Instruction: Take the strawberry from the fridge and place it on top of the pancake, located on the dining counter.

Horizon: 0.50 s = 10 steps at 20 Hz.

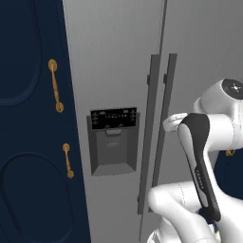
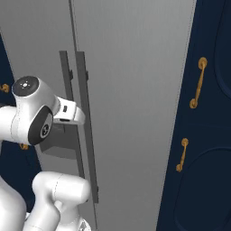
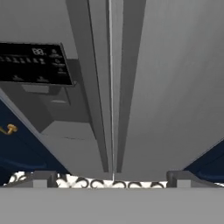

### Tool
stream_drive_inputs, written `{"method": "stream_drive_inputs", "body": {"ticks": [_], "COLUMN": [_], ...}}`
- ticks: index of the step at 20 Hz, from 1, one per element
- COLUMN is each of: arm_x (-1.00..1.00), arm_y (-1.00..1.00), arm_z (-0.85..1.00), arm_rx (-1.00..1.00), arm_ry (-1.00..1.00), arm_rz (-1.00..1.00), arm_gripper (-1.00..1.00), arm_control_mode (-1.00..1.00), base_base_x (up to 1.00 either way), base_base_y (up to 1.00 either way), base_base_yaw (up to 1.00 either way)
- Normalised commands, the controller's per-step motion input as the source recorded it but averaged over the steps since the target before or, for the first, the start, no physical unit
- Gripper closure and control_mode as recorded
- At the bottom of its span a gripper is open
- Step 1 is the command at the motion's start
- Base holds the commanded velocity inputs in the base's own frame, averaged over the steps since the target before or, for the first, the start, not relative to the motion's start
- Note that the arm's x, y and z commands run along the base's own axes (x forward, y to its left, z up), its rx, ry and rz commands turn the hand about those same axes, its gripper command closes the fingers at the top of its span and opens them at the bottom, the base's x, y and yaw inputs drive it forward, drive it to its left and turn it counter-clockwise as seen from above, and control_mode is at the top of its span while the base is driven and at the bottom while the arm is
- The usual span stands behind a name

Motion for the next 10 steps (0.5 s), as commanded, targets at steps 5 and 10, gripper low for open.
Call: {"method": "stream_drive_inputs", "body": {"ticks": [5, 10], "arm_x": [0.0, 0.0], "arm_y": [0.0, 0.0], "arm_z": [0.0, 0.0], "arm_rx": [0.0, 0.0], "arm_ry": [0.0, 0.0], "arm_rz": [0.0, 0.0], "arm_gripper": [-1.0, -1.0], "arm_control_mode": [1.0, 1.0], "base_base_x": [-0.44, -0.62], "base_base_y": [0.0, 0.01], "base_base_yaw": [-0.02, 0.0]}}
